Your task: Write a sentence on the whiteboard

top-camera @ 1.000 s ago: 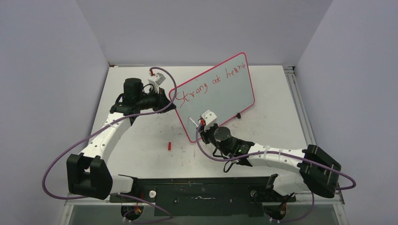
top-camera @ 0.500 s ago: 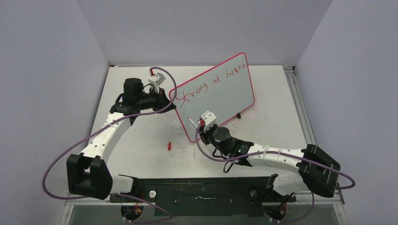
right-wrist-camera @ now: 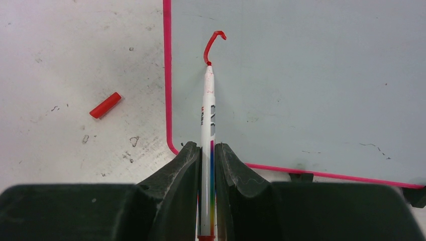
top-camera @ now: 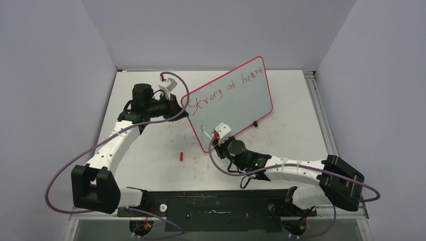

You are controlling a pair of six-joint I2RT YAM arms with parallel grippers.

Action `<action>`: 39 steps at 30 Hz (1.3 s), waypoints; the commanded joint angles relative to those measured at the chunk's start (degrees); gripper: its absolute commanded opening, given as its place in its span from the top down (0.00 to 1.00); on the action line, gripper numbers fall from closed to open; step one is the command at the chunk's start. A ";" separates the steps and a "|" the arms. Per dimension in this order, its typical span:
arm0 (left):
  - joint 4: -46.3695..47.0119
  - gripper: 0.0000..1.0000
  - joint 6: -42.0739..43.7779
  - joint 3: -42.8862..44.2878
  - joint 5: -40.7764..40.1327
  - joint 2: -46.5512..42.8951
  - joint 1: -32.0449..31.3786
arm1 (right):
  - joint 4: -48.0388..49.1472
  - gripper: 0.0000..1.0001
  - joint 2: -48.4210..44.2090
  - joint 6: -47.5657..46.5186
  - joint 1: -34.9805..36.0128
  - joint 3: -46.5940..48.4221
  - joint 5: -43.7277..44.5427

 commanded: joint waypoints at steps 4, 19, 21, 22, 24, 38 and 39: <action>2.25 1.00 0.52 0.19 1.53 -1.76 -0.20 | 1.99 0.95 -2.07 0.33 0.18 -0.08 4.62; 2.23 1.00 0.52 0.20 1.57 -1.74 -0.19 | 4.34 0.95 -0.89 -2.66 0.19 2.84 4.89; 2.23 1.00 0.52 0.20 1.64 -1.78 -0.20 | 4.44 0.95 -0.76 -2.84 0.18 3.03 4.83; 2.27 1.00 0.52 0.23 1.59 -1.78 -0.20 | 4.51 0.95 -0.73 -2.94 0.18 3.12 4.83; 2.28 1.00 0.52 0.19 1.60 -1.77 -0.19 | 4.63 0.95 -0.74 -3.03 0.19 3.30 4.89; 2.28 1.00 0.44 0.22 1.74 -1.72 -0.15 | 4.36 0.95 -0.58 -2.29 0.19 2.39 4.76; 2.27 1.00 0.44 0.19 1.70 -1.78 -0.20 | 4.27 0.95 -0.75 -2.04 0.16 2.04 4.75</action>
